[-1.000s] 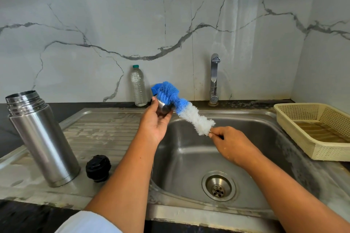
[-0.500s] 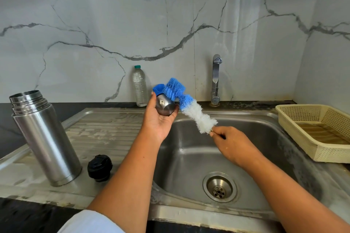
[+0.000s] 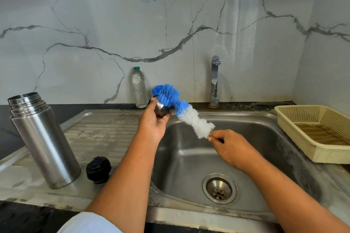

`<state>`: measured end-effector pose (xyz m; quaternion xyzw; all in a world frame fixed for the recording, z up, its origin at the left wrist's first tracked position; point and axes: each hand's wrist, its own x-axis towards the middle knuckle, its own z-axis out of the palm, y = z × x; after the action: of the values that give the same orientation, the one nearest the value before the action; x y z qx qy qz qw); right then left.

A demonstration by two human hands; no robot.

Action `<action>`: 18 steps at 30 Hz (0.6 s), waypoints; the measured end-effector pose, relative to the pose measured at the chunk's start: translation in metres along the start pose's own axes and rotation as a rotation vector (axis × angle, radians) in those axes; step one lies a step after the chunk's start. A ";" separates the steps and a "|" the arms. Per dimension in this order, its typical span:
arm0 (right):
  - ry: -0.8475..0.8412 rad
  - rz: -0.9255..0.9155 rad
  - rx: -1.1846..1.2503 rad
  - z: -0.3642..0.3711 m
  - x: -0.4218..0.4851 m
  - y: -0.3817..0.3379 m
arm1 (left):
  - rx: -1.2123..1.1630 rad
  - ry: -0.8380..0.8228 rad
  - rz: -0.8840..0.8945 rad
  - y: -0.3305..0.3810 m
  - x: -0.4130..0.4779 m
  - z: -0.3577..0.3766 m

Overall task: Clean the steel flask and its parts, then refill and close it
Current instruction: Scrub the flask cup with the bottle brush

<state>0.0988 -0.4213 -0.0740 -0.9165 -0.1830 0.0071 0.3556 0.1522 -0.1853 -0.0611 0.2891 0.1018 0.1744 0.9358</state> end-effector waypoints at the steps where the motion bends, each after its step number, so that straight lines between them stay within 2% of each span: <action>1: -0.011 -0.003 -0.008 0.000 0.000 0.000 | 0.026 0.001 0.006 0.000 0.002 -0.003; 6: 0.017 0.022 0.040 0.001 0.003 -0.002 | 0.083 -0.032 -0.005 -0.003 -0.009 0.004; 10: -0.014 -0.003 0.019 0.000 -0.001 0.000 | 0.047 -0.003 0.000 0.000 -0.010 0.001; 15: -0.007 -0.012 0.029 0.003 0.001 -0.003 | -0.047 -0.115 -0.010 -0.003 -0.007 0.005; 18: 0.002 -0.002 0.042 0.001 0.001 0.001 | -0.098 -0.104 -0.041 0.001 -0.005 0.004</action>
<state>0.1001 -0.4212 -0.0750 -0.9087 -0.1833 0.0099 0.3748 0.1484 -0.1881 -0.0564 0.2493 0.0504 0.1446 0.9562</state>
